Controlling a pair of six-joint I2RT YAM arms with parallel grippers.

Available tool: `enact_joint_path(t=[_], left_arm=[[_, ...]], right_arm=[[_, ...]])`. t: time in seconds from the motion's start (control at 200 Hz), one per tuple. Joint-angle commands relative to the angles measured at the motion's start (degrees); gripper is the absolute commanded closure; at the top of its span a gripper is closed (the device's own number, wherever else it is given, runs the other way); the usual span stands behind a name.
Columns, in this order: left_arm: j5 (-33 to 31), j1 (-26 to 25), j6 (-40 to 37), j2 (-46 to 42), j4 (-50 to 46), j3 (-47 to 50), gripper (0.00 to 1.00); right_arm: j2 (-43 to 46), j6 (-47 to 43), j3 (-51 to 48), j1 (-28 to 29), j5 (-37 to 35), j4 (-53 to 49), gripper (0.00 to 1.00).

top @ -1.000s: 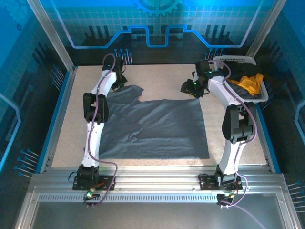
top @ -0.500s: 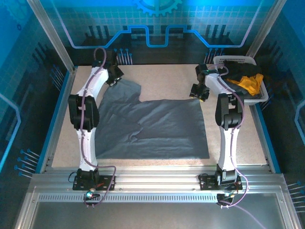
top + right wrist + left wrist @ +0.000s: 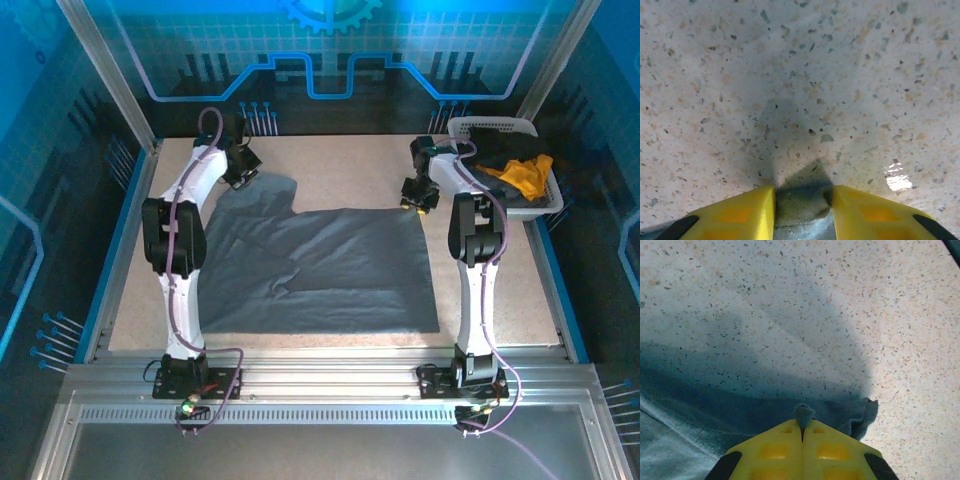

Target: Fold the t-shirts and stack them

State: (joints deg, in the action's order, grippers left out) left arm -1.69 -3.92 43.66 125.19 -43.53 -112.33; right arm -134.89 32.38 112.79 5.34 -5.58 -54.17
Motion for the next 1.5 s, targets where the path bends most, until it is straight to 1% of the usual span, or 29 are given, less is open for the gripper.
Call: enact_joint_path(t=[0.0, 0.025, 0.075, 0.18, 0.225, 0.41, 0.555, 0.69, 0.765, 0.985, 1.18, 1.295, 1.381, 1.496], left_arm=[[0.9, 0.1, 1.2, -4.0, -0.6, 1.2, 1.00], [1.0, 0.1, 1.2, -4.3, -0.7, 1.4, 1.00], [0.9, 0.1, 1.1, -5.0, -0.7, 1.9, 1.00], [0.1, 0.0, 1.2, -7.4, -0.6, 3.3, 1.00], [-0.2, 0.0, 1.3, -8.7, -0.6, 4.2, 1.00], [-1.8, -0.1, 2.4, -16.5, -0.5, 11.1, 1.00], [-3.0, -0.1, 4.9, -26.9, 0.4, 22.4, 1.00], [-5.3, -0.1, 7.1, -38.5, -0.2, 33.6, 1.00], [-6.8, 0.1, 8.0, -44.6, -1.9, 38.6, 1.00], [-12.4, 0.5, 9.4, -59.7, -11.1, 47.9, 1.00], [-14.4, 0.5, 12.5, -69.5, -17.1, 56.8, 1.00], [-15.0, 0.5, 15.6, -73.9, -19.4, 61.0, 1.00], [-13.8, 0.5, 16.2, -75.5, -19.0, 63.6, 1.00], [-12.0, 0.5, 17.5, -75.3, -18.7, 66.5, 1.00]], right_arm=[[-1.9, -0.4, 0.4, -0.7, 0.0, -2.5, 0.77], [-1.5, -0.4, 0.1, -0.7, -0.3, -2.2, 0.81], [-0.7, -0.5, -0.3, -0.7, -0.4, -1.4, 0.86], [1.0, -1.7, -0.2, -0.4, -0.2, -0.2, 1.00], [1.3, -2.5, -0.3, 0.0, -0.3, 0.4, 1.00], [11.0, -5.7, -6.0, 2.5, -1.8, 4.7, 1.00], [20.1, -4.5, -14.5, 3.6, -3.2, 7.5, 1.00], [28.6, -1.4, -23.3, 4.2, -4.7, 8.5, 1.00], [33.2, 0.0, -28.7, 4.5, -4.5, 9.4, 1.00], [44.8, 2.5, -43.0, 4.8, -3.6, 9.4, 1.00], [50.3, 3.6, -53.0, 5.1, -1.6, 9.5, 1.00], [51.8, 4.0, -56.6, 5.5, -0.9, 9.8, 1.00], [51.7, 3.9, -57.8, 5.9, -0.6, 9.4, 1.00], [51.4, 4.2, -59.0, 6.2, -0.7, 9.2, 1.00]])
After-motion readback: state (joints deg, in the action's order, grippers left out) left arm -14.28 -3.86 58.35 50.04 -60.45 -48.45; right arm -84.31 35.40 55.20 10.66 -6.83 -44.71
